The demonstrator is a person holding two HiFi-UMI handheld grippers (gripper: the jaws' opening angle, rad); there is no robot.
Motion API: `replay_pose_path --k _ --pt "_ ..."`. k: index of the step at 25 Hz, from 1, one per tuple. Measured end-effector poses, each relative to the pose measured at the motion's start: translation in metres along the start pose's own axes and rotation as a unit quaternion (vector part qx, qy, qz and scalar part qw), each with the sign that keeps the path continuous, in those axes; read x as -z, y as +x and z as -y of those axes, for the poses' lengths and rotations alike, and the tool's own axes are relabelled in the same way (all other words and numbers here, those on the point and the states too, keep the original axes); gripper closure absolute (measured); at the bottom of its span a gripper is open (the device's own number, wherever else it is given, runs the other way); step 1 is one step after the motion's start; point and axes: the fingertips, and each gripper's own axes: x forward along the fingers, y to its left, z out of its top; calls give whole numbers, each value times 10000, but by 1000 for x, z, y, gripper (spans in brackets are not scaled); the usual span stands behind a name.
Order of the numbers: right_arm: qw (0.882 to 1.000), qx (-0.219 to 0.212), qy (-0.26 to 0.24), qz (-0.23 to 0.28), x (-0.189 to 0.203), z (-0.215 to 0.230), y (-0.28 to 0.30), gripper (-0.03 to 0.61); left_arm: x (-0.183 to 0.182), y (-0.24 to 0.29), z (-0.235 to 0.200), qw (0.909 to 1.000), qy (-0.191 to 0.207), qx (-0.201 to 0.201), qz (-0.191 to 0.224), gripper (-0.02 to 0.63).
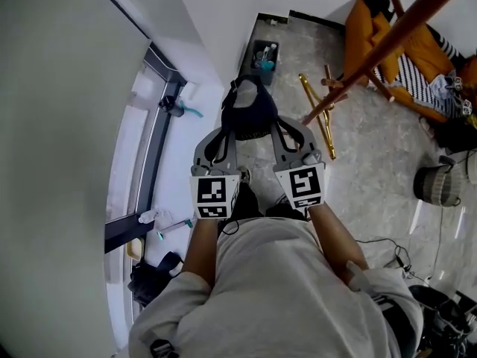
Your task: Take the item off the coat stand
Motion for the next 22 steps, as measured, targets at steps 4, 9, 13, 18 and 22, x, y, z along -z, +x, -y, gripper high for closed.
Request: replay_pose_path --k 4,9,13,18,22 --pt "9998 -16 -39 177 -20 0 -8 569 -20 -12 4 9998 76 -131 90 589" --pt "9994 -26 -54 354 -39 0 -17 569 -35 -22 6 9995 83 -151 263 589" --pt "9993 6 -69 381 -43 0 -22 569 -37 -25 8 9994 92 -152 283 589" --pt "9993 21 -53 357 -41 1 -21 569 -35 -23 8 9995 109 -141 263 589" --pt "9996 19 -63 282 -37 0 -19 569 -31 -20 8 9997 95 -109 214 589"
